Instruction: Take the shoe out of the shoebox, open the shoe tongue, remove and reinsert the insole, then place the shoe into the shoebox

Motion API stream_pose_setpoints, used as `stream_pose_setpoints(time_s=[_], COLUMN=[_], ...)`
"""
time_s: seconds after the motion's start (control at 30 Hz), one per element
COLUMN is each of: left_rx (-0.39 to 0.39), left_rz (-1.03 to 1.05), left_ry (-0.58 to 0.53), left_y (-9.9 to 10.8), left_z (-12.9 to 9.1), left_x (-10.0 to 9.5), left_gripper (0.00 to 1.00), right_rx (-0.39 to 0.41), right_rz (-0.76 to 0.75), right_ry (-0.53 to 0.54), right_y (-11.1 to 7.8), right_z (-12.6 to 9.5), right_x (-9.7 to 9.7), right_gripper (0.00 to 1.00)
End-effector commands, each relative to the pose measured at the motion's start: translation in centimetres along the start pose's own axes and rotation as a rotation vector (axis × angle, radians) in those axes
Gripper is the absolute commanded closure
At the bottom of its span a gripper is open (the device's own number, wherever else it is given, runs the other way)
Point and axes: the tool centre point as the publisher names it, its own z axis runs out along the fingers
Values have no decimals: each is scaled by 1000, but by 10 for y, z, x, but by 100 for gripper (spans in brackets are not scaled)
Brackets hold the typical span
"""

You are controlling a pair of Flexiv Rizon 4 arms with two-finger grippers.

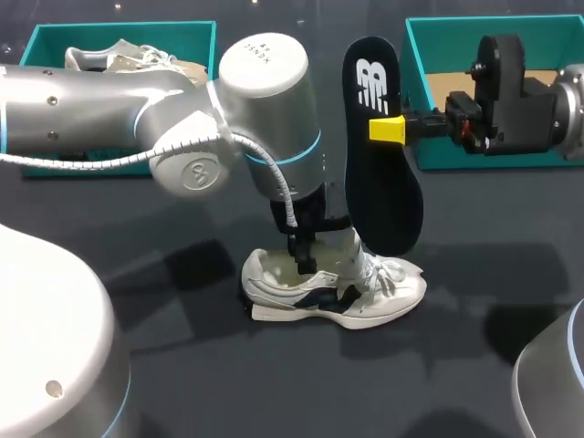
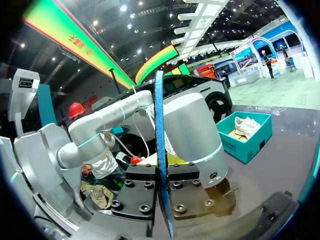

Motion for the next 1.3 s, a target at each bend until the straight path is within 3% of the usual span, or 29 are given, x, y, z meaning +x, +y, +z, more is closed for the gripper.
stream_pose_setpoints(time_s=[0.03,0.23,0.27,0.37,0.4,0.8,1.1,1.2,1.3], left_rx=[-10,-32,-34,-40,-41,-43,-43,-36,-36], left_rz=[11,29,30,30,30,110,459,695,695], left_ry=[4,8,8,11,12,88,150,115,115], left_y=[-5,-7,-7,-5,-5,3,6,10,10], left_z=[3,6,7,8,8,-6,-45,-58,-58], left_x=[3,8,8,9,9,10,6,2,2], left_gripper=[42,54,60,95,100,100,100,100,100], right_rx=[0,0,0,0,0,0,0,0,0], right_rz=[1,1,1,1,1,1,1,1,1], right_ry=[-1,-1,-1,-1,-1,-1,-1,-1,-1], right_y=[-1,-1,-1,-1,-1,-1,-1,-1,-1], right_z=[2,2,2,2,2,2,2,2,2], right_x=[-1,-1,-1,-1,-1,-1,-1,-1,-1], right_gripper=[100,100,100,100,100,100,100,100,100])
